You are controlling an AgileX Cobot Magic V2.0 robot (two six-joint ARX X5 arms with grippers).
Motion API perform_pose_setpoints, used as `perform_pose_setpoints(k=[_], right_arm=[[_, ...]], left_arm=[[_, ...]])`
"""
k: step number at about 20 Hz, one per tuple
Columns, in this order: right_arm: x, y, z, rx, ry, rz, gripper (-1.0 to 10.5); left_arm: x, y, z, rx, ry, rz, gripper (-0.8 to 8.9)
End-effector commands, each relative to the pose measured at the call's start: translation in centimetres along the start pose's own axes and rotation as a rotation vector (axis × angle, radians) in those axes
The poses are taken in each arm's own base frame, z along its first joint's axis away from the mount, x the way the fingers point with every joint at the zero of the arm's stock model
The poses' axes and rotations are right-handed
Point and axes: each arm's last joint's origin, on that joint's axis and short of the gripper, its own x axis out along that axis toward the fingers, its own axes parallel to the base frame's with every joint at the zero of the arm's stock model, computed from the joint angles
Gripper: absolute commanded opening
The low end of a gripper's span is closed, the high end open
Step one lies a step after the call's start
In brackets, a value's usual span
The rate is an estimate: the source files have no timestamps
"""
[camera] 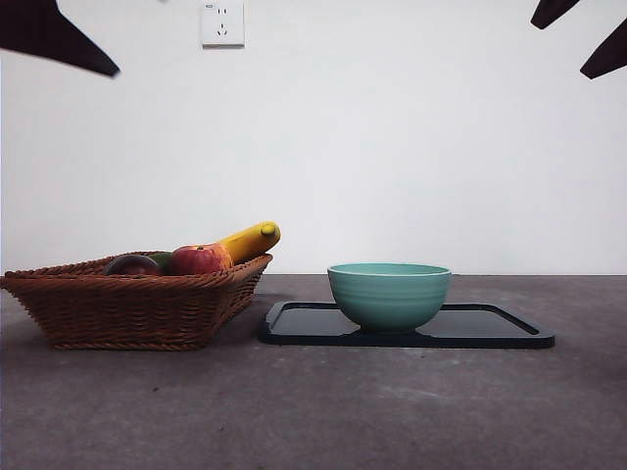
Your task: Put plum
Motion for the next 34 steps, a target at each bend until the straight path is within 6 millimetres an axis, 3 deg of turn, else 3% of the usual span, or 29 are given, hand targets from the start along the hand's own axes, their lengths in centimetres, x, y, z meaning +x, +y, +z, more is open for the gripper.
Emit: perform_pose_setpoints(k=[1,5,16,20,26,29,34], right_arm=[[0.1,0.1,0.2,0.004,-0.008,0.003,2.7],[0.1,0.1,0.2,0.008,-0.008,0.003,2.7],[0.1,0.1,0.3,0.032,-0.015,0.004,2.7],[0.8,-0.1,1.5,0.069,-0.081,0.004,2.7],[4.7,-3.0,6.6,0.125,-0.032,-0.111,2.7],[7.6,-5.1,9.6,0.144,0.026,-0.158,2.7],[12.7,-7.7,12.3,0.153,0.121,-0.191,2.7]], left_arm=[[-1.3,-1.3,-0.4,0.012,0.016,-0.100,4.63],[-2.5,-2.3,-1.2,0.032,0.030,-0.107,4.63],[-2.6,-2.3,-1.3,0.034,0.029,-0.107,4.63],[-2.6,-2.3,-1.3,0.035,0.029,-0.107,4.63],[-2.6,-2.3,-1.3,0.035,0.029,-0.107,4.63],[-2.6,-2.3,-1.3,0.035,0.028,-0.107,4.63],[-2.6,-2.3,-1.3,0.035,0.028,-0.107,4.63]])
